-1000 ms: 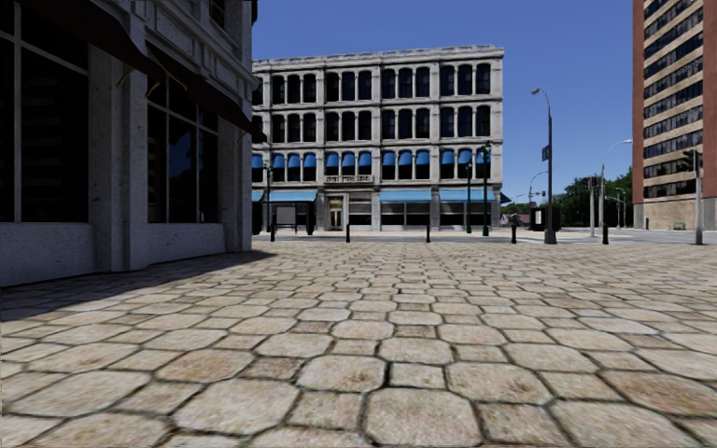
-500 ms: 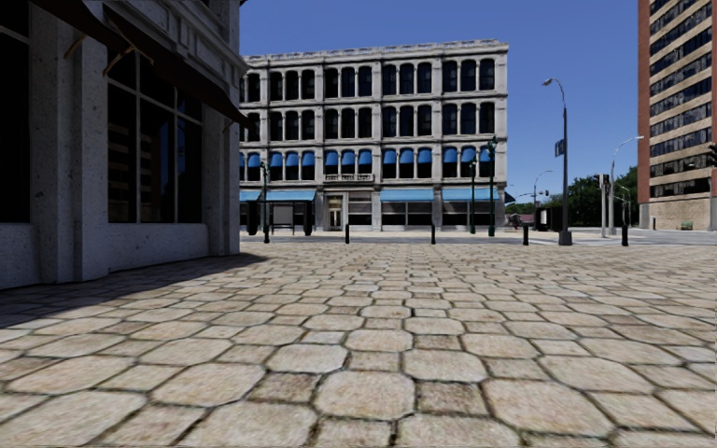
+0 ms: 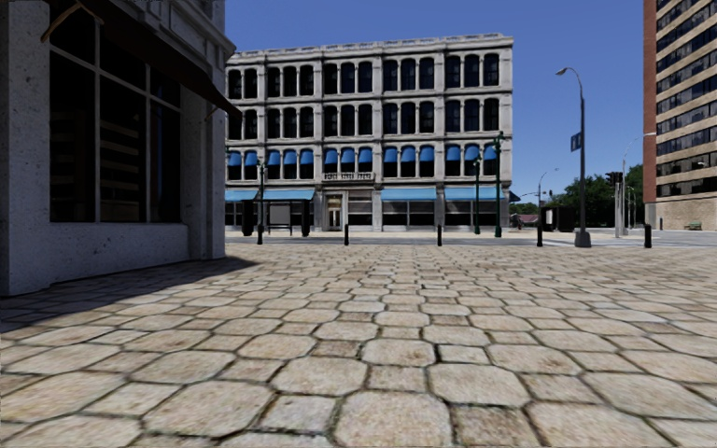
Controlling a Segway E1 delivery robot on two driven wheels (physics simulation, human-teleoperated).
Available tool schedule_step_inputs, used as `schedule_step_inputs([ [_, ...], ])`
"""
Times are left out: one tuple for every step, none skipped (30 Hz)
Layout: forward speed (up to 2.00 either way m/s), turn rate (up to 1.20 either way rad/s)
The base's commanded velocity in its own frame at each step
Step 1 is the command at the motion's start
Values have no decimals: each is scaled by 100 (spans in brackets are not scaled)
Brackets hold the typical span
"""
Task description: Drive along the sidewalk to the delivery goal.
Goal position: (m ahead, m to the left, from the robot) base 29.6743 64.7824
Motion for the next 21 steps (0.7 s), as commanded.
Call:
schedule_step_inputs([
  [200,0],
  [200,0],
  [200,0],
  [200,0],
  [200,0],
  [200,0],
  [200,0],
  [200,0],
  [200,0],
  [200,0],
  [200,0],
  [200,0],
  [200,0],
  [200,0],
  [200,0],
  [200,0],
  [200,0],
  [200,0],
  [200,0],
  [200,0],
  [200,0],
])
